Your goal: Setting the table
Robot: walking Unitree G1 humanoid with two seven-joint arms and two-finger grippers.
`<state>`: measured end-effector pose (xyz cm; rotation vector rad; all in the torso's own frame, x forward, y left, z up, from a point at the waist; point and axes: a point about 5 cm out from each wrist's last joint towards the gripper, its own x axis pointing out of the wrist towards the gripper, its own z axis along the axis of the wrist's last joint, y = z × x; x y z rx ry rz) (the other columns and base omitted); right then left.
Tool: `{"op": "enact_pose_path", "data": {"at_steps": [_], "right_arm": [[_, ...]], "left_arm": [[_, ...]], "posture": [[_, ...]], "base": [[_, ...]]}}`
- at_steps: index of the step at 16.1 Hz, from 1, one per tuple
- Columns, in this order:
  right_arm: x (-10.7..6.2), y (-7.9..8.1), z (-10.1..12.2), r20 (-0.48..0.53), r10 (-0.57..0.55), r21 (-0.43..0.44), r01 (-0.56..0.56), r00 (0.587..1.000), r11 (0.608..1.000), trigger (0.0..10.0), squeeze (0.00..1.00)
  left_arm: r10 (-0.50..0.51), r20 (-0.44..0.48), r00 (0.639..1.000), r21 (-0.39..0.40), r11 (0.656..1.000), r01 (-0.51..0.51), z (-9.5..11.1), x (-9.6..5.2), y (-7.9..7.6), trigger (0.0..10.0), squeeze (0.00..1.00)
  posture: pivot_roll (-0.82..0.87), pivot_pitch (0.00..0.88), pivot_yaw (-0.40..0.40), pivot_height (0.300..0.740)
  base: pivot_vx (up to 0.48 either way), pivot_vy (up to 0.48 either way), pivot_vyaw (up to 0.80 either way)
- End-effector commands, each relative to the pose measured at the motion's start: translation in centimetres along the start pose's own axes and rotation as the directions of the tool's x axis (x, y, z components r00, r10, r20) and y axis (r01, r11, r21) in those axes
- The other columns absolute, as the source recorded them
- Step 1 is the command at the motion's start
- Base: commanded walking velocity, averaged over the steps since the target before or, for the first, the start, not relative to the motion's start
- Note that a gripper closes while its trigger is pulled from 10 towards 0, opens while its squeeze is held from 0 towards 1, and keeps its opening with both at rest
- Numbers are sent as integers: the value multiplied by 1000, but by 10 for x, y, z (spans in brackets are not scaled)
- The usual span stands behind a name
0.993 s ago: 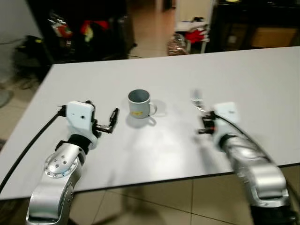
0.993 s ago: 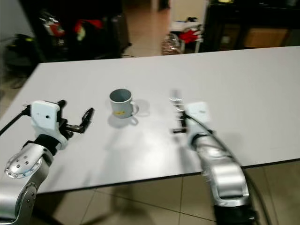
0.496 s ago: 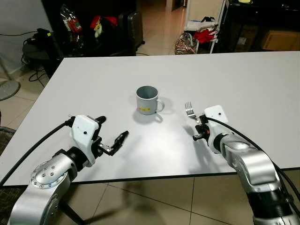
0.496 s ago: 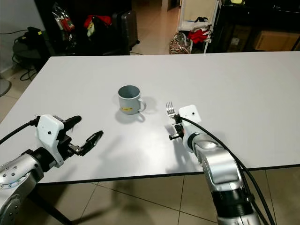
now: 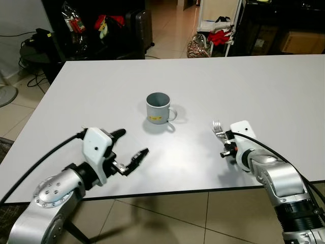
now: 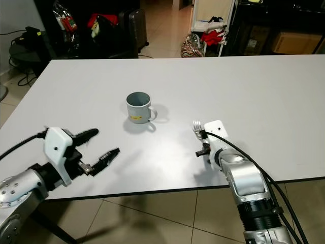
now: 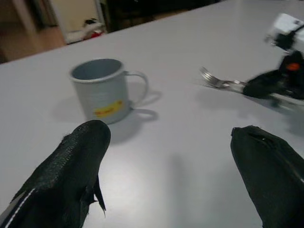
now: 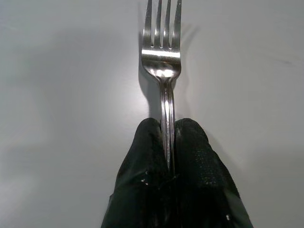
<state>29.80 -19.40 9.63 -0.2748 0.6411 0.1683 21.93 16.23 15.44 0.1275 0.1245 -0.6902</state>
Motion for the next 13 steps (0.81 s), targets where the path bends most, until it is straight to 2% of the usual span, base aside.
{"op": "enact_pose_path", "data": {"at_steps": [1, 8, 12, 13], "right_arm": [[0, -8, 7, 35, -18, 2, 18, 999, 1000, 10000, 0], [17, -18, 7, 61, 0, -36, 2, 998, 999, 10000, 0], [20, -17, 7, 67, 12, -38, -10, 998, 999, 10000, 0], [22, -16, 7, 69, 15, -38, -13, 998, 999, 10000, 0]], "left_arm": [[-29, -2, 1000, -5, 1000, 29, 1, 0, -3, 10000, 0], [-130, -39, 991, -30, 991, 129, -1, -3, -9, 10000, 0], [-143, -54, 988, -37, 989, 142, -1, -2, -6, 10000, 0], [-174, -59, 983, -64, 983, 170, -2, -2, -6, 10000, 0]], "posture": [[-103, 0, 31, 740], [-97, 0, 38, 740], [-98, 0, 40, 740], [-101, 0, 41, 740]], "base": [[0, 0, 0], [0, 0, 0], [0, 0, 0], [0, 0, 0]]}}
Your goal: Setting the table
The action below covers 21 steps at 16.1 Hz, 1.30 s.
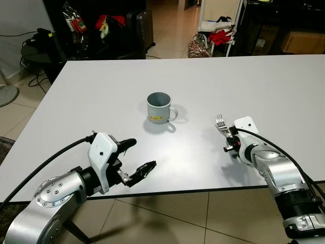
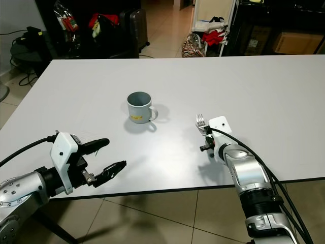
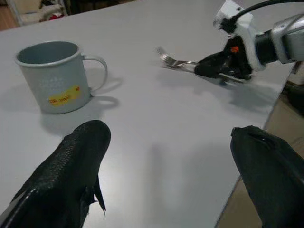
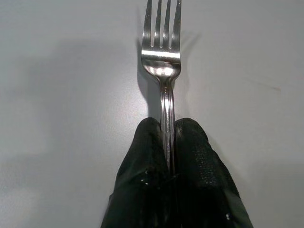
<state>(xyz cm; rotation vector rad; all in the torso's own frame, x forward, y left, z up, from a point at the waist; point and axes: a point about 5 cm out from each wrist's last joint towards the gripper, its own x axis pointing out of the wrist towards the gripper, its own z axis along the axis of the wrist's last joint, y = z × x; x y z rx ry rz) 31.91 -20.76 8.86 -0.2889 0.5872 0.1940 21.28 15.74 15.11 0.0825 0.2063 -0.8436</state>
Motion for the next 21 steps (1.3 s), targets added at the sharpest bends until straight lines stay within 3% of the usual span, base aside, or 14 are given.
{"op": "enact_pose_path", "data": {"at_steps": [1, 9, 13, 14, 15, 16, 17, 19, 21], "right_arm": [[2, 0, 5, 16, 3, -12, -3, 1000, 1000, 10000, 0], [1, 6, -1, -13, -6, 65, 7, 1000, 998, 10000, 0], [-1, 9, -8, -24, -9, 40, 10, 1000, 999, 10000, 0], [-1, 8, -9, -27, -12, 42, 13, 1000, 999, 10000, 255], [-1, 7, -9, -29, -14, 44, 16, 999, 999, 10000, 404], [-1, 7, -9, -30, -16, 45, 17, 999, 999, 10000, 620], [-2, 7, -9, -31, -18, 46, 19, 999, 999, 10000, 737], [-2, 7, -10, -35, -20, 49, 22, 999, 999, 10000, 835], [-2, 7, -11, -38, -22, 50, 24, 999, 998, 10000, 839]], "left_arm": [[-23, -16, 1000, -7, 1000, 23, 0, 0, 1, 10000, 0], [-39, -24, 999, 0, 999, 39, 1, -1, 2, 10000, 0], [-43, -26, 999, 1, 999, 43, 1, -1, 1, 10000, 0], [-46, -27, 999, 4, 999, 46, 1, -1, 2, 10000, 0], [-46, -28, 999, 5, 999, 46, 2, -1, 2, 10000, 0], [-46, -28, 999, 6, 999, 46, 2, -1, 2, 10000, 0], [-47, -29, 998, 6, 999, 47, 2, -1, 2, 10000, 0], [-48, -30, 998, 5, 999, 49, 1, -1, 2, 10000, 0], [-51, -33, 998, 4, 999, 52, 0, -1, 1, 10000, 0]], "posture": [[-102, 0, 42, 740], [-100, 0, 38, 740], [-101, 0, 38, 740], [-104, 0, 45, 740], [-105, 0, 46, 740], [-105, 0, 46, 740], [-104, 0, 46, 740], [-102, 0, 45, 740], [-102, 0, 45, 740]], "base": [[0, 0, 0], [0, 0, 0], [0, 0, 0], [0, 0, 0], [0, 0, 0], [0, 0, 0], [0, 0, 0], [0, 0, 0], [0, 0, 0]]}}
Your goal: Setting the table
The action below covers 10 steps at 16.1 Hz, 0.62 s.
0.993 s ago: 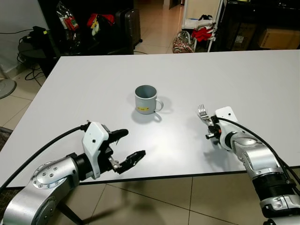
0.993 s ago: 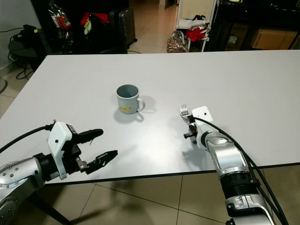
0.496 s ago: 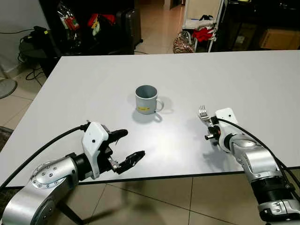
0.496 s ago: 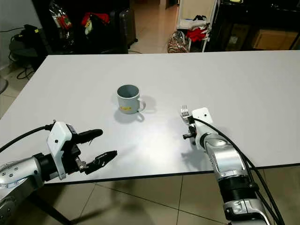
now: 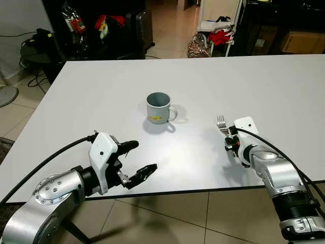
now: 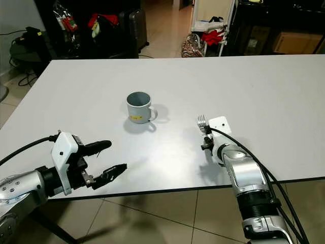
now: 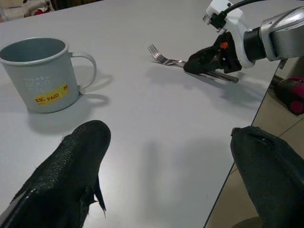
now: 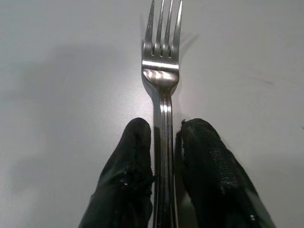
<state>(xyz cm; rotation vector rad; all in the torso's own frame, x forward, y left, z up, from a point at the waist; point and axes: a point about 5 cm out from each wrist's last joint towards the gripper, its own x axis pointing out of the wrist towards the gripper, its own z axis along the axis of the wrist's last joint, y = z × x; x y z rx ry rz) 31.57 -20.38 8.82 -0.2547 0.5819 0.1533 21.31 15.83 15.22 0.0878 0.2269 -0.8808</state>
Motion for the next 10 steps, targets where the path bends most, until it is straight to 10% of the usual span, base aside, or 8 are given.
{"op": "enact_pose_path", "data": {"at_steps": [1, 6, 10], "right_arm": [[0, 2, -10, -43, 4, 6, -4, 999, 1000, 10000, 835], [-4, -1, -4, -15, -7, 6, 7, 1000, 1000, 10000, 1000], [-53, -8, 55, 258, 41, 45, -55, 965, 998, 10000, 1000]], "left_arm": [[-16, -14, 1000, 4, 1000, 16, -1, 0, 0, 10000, 0], [-8, 1, 1000, 11, 1000, 8, 2, 0, 1, 10000, 0], [156, 198, 968, -38, 988, -151, 31, -6, 12, 10000, 0]], "posture": [[-102, 0, 45, 740], [-98, 0, 46, 740], [-90, 0, 48, 740]], "base": [[0, 0, 0], [0, 0, 0], [0, 0, 0]]}}
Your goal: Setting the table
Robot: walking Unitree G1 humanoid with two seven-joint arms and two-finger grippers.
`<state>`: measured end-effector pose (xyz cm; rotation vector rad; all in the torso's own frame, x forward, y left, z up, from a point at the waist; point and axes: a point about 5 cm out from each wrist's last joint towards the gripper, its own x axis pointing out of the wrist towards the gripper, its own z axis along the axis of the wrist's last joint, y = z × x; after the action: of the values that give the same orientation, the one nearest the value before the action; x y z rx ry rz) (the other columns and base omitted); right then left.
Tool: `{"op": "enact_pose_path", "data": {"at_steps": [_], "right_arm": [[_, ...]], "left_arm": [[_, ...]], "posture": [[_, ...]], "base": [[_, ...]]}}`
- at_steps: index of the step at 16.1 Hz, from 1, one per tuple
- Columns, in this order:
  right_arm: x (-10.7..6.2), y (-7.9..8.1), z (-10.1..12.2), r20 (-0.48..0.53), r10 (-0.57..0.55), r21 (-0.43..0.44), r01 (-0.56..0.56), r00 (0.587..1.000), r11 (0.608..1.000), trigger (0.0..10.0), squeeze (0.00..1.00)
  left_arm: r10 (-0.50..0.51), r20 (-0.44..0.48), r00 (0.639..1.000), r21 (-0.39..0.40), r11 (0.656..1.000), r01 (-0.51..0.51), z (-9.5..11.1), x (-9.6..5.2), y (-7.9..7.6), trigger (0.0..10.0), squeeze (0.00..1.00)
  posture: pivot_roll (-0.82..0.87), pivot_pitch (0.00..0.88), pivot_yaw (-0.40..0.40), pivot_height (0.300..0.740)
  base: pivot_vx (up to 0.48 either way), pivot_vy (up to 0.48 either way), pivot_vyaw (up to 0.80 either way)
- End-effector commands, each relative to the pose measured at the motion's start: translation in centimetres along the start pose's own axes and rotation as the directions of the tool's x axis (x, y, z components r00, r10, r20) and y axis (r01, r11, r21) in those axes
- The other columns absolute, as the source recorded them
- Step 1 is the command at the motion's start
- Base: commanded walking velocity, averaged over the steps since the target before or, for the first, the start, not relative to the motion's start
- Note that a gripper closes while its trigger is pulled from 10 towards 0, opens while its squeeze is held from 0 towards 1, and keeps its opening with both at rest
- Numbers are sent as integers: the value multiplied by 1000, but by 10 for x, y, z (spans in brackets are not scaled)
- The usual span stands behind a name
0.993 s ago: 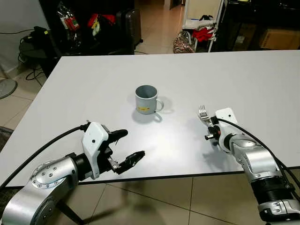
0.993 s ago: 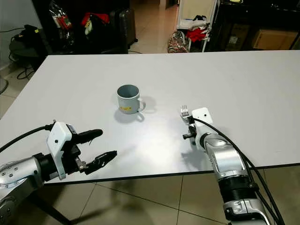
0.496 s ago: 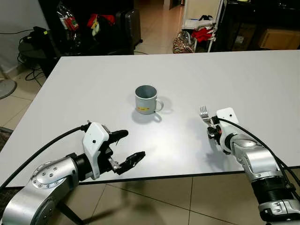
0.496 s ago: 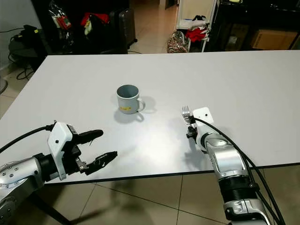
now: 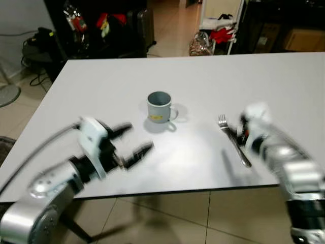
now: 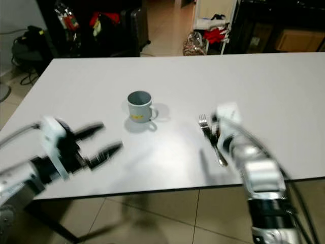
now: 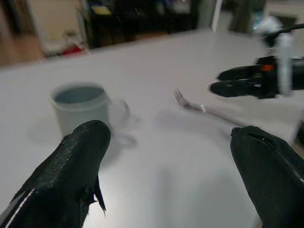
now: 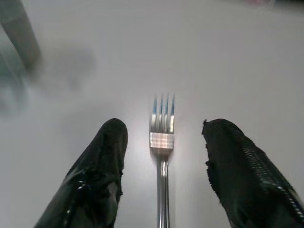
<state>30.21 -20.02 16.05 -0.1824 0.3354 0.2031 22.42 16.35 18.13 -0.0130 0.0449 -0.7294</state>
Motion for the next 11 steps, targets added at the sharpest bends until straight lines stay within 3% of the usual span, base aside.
{"op": "enact_pose_path", "data": {"at_steps": [1, 3, 5, 8, 9, 11], "right_arm": [[-12, 7, 19, 98, 39, 10, -40, 994, 999, 10000, 1000], [-28, 34, 26, 250, 93, -28, -89, 964, 996, 10000, 1000], [-33, 48, 20, 260, 77, -3, -79, 963, 997, 10000, 1000], [-37, 51, 29, 331, 26, -21, -20, 943, 1000, 10000, 1000], [-39, 52, 32, 356, 27, -38, -14, 934, 999, 10000, 1000], [-44, 53, 40, 412, 30, -1, -32, 911, 999, 10000, 1000]], "left_arm": [[81, 20, 997, 9, 997, -81, 6, -2, 4, 10000, 0], [280, 43, 959, -10, 960, -280, 7, 0, 6, 10000, 0], [407, 69, 911, -44, 913, -405, 11, 6, 8, 10000, 0], [471, 44, 881, 23, 881, -473, 8, 5, 9, 10000, 0], [534, 66, 843, 43, 843, -537, 9, 1, 11, 10000, 0], [573, 43, 818, 50, 817, -575, 7, -4, 11, 10000, 0]], "posture": [[-97, 0, 54, 740], [-105, 4, 63, 740], [-98, 9, 55, 740], [-95, 11, 33, 740], [-106, 17, 24, 740], [-120, 27, 27, 740]], "base": [[0, 0, 0], [0, 0, 0], [0, 0, 800], [0, 0, 800], [0, 0, 800], [0, 0, 800]]}}
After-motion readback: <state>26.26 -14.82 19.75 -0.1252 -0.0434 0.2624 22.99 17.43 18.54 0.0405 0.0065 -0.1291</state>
